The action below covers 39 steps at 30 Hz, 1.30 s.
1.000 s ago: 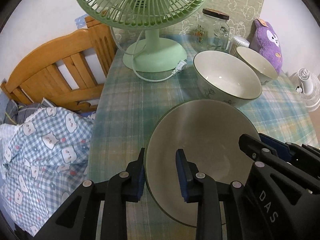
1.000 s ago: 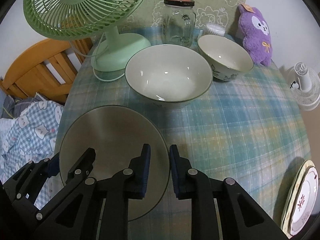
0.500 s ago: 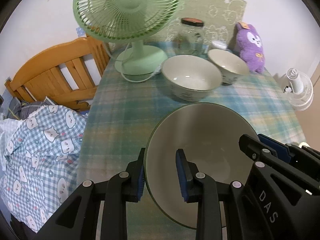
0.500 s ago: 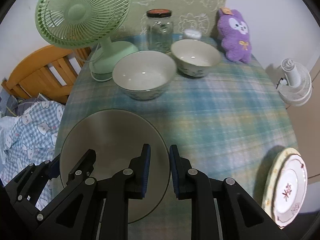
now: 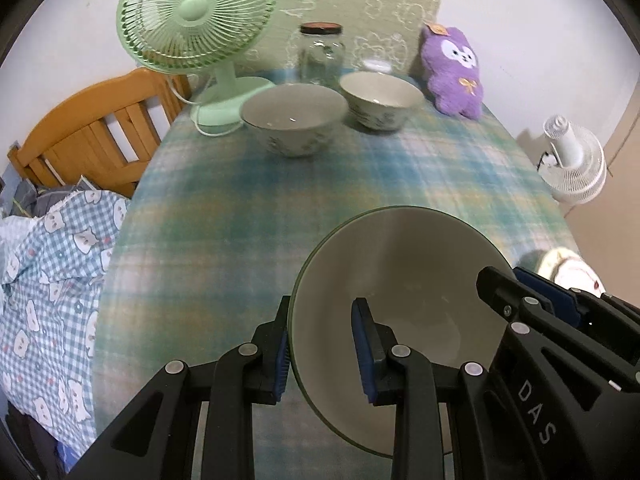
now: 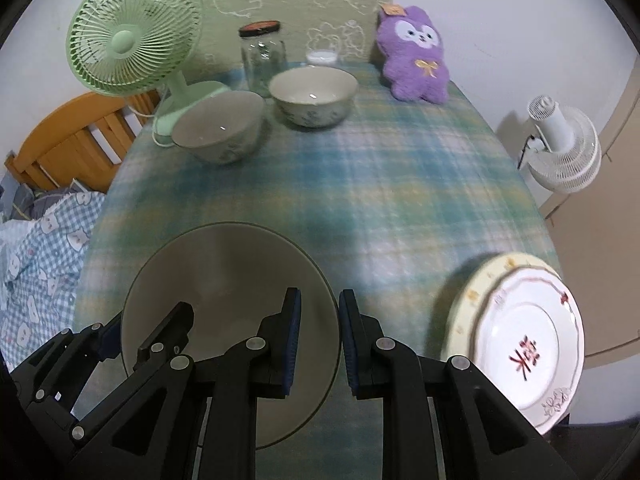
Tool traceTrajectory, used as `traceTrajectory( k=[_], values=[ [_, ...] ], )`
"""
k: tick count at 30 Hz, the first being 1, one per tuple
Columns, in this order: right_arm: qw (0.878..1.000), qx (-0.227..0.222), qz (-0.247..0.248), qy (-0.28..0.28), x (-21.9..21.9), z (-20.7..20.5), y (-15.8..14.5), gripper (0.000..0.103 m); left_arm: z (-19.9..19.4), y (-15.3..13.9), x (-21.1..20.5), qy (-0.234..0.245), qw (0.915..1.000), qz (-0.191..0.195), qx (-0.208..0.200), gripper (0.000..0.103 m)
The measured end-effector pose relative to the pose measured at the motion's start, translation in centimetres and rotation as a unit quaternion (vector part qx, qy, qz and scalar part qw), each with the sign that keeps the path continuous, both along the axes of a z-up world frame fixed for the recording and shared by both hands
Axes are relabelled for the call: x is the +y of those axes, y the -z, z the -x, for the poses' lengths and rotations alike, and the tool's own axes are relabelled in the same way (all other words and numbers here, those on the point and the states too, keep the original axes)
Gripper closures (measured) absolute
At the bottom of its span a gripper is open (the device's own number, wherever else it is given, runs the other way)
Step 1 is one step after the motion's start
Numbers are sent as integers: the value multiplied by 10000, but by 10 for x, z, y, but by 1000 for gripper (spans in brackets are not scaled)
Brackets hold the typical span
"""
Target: Organize plates and bowls
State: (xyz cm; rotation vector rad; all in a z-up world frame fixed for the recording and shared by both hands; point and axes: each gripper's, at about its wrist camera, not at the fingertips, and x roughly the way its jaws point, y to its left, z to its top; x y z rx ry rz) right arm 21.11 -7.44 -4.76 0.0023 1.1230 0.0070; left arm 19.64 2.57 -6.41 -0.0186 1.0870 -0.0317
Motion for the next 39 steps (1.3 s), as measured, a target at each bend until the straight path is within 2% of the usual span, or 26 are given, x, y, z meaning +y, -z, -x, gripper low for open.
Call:
traceTrajectory(
  k=[16,21,25,26,27,29,30,33,39],
  values=[
    [9995,320,40,-75,-56,30,33,80,33,22,-50,-154,9993,9,333,76],
    [9995,263,-54,-145,-62,32,37,80,37,24,-57,-215,9995,-103,204,76],
    [9994,246,-151,-191,-65,32,34,80,34,21,-57,-265,9989,-97,361,72],
    [9994,183,-137,-249,-64,32,31,80,35,17,-56,-277,9990,-146,307,67],
    [9994,126,-95,-321,-61,32,26,76,35,14,-57,-270,9991,-183,255,63],
    [9992,33,-85,-377,-59,32,17,51,36,6,-56,-259,9993,-175,206,28],
    [9992,-39,-139,-371,-59,32,11,32,36,-1,-54,-280,9994,-164,125,25],
    [9989,-276,-184,-331,-56,31,-7,27,34,-20,-50,-342,9989,-304,-126,22],
    [9978,-501,-238,-370,-38,13,-47,26,17,-57,-26,-412,9979,-273,-417,21]
  ],
)
